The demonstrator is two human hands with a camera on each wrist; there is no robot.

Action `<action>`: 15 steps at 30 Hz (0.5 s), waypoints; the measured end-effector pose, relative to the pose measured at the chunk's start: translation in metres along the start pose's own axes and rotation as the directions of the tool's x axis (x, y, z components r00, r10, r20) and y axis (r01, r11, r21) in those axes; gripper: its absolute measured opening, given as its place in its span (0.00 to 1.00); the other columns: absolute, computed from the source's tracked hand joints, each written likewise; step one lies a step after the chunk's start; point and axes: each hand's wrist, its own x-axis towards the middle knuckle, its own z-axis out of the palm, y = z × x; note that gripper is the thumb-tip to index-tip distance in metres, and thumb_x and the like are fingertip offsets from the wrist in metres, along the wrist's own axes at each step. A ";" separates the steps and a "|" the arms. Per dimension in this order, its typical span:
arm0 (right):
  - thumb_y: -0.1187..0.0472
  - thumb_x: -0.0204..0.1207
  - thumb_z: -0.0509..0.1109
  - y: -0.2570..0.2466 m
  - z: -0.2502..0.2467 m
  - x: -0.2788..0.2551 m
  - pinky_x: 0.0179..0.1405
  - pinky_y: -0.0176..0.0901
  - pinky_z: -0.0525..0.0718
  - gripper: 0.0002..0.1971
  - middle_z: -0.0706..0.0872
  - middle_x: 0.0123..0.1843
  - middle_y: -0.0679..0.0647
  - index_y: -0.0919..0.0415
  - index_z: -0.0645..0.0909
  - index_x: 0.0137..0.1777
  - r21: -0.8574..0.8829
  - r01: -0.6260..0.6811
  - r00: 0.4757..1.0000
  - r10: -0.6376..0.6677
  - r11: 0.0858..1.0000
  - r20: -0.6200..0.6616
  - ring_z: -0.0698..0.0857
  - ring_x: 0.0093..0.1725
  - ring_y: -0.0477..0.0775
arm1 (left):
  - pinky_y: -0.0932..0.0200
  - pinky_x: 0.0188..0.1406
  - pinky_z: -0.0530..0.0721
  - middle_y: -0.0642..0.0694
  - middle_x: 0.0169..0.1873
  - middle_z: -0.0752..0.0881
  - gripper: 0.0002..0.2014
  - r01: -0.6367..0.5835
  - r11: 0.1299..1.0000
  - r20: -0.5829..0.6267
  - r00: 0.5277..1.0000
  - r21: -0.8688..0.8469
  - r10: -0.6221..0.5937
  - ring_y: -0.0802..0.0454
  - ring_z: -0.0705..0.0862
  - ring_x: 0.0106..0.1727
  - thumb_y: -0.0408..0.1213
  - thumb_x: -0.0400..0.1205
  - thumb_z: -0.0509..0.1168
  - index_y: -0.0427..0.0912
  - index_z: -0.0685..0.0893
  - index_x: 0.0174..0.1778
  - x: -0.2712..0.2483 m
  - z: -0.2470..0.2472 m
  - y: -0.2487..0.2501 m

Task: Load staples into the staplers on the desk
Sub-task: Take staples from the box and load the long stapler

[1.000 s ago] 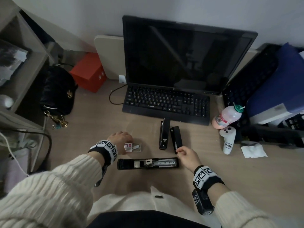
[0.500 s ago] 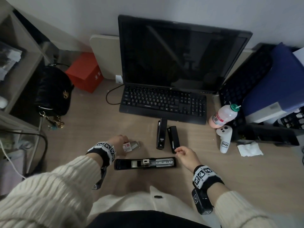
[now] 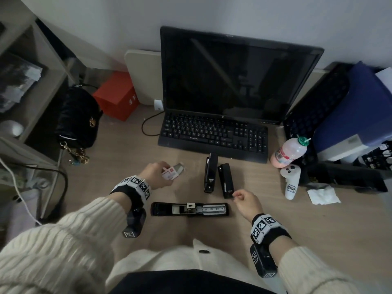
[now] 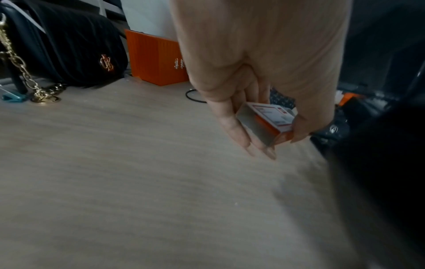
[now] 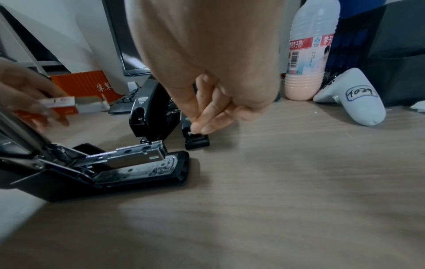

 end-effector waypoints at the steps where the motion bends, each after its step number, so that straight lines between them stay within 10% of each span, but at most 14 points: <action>1: 0.63 0.78 0.64 0.000 -0.002 0.000 0.52 0.42 0.81 0.09 0.88 0.48 0.50 0.49 0.83 0.49 -0.025 -0.010 0.999 0.009 1.000 -0.045 0.85 0.50 0.54 | 0.70 0.26 0.81 0.45 0.51 0.89 0.24 -0.008 0.998 -0.022 1.000 -0.062 0.006 0.58 0.86 0.35 0.36 0.74 0.77 0.42 0.80 0.66 -0.001 -0.003 0.004; 9: 0.54 0.84 0.60 -0.031 -0.021 -0.002 0.53 0.45 0.79 0.11 0.84 0.46 0.48 0.56 0.83 0.56 0.101 0.140 0.983 -0.127 0.985 -0.132 0.84 0.52 0.55 | 0.66 0.32 0.88 0.49 0.50 0.89 0.20 -0.207 0.967 -0.046 0.978 -0.151 0.202 0.59 0.88 0.41 0.36 0.73 0.78 0.44 0.83 0.61 -0.023 -0.015 0.048; 15: 0.37 0.82 0.54 -0.069 -0.019 -0.013 0.38 0.40 0.73 0.26 0.85 0.41 0.54 0.55 0.83 0.58 0.402 0.138 0.973 -0.199 0.905 0.115 0.78 0.35 0.48 | 0.66 0.39 0.87 0.52 0.51 0.88 0.23 -0.273 0.962 0.110 0.956 0.005 0.271 0.58 0.87 0.45 0.41 0.72 0.78 0.48 0.82 0.62 -0.040 -0.004 0.076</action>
